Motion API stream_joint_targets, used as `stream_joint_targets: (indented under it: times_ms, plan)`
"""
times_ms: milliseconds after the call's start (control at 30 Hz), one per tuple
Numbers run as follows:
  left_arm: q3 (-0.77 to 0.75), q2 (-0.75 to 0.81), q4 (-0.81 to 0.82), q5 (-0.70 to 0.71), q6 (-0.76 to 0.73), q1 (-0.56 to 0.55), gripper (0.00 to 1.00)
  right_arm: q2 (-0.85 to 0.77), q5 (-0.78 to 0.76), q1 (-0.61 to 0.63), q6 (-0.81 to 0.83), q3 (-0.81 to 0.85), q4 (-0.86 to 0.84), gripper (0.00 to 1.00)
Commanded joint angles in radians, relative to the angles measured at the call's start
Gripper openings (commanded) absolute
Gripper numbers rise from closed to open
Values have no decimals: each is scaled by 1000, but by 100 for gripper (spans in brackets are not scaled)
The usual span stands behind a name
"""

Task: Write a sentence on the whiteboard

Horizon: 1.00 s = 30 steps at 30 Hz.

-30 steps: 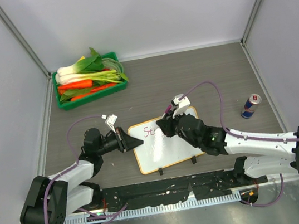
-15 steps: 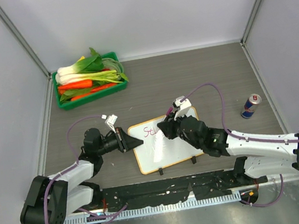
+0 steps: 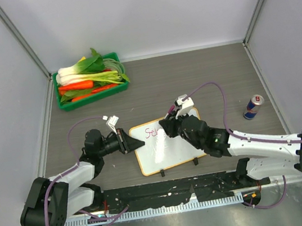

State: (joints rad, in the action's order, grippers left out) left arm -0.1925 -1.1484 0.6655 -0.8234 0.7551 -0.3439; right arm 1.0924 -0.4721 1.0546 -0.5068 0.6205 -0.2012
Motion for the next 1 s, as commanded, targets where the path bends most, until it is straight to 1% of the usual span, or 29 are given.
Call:
stream_joint_targets:
  times_ms: [0, 400, 667, 967]
  plan:
    - [-2, -11, -33, 47, -63, 2, 0, 9, -69, -1, 24, 51, -12, 1]
    - [-2, -10, -35, 47, -63, 2, 0, 4, -108, -1, 14, 47, 14, 1]
    - [-4, -13, -37, 49, -65, 2, 0, 1, -66, -1, -12, 19, 22, 1]
    - [-4, -11, -40, 50, -65, 2, 0, -25, -65, 1, -29, 2, 16, 1]
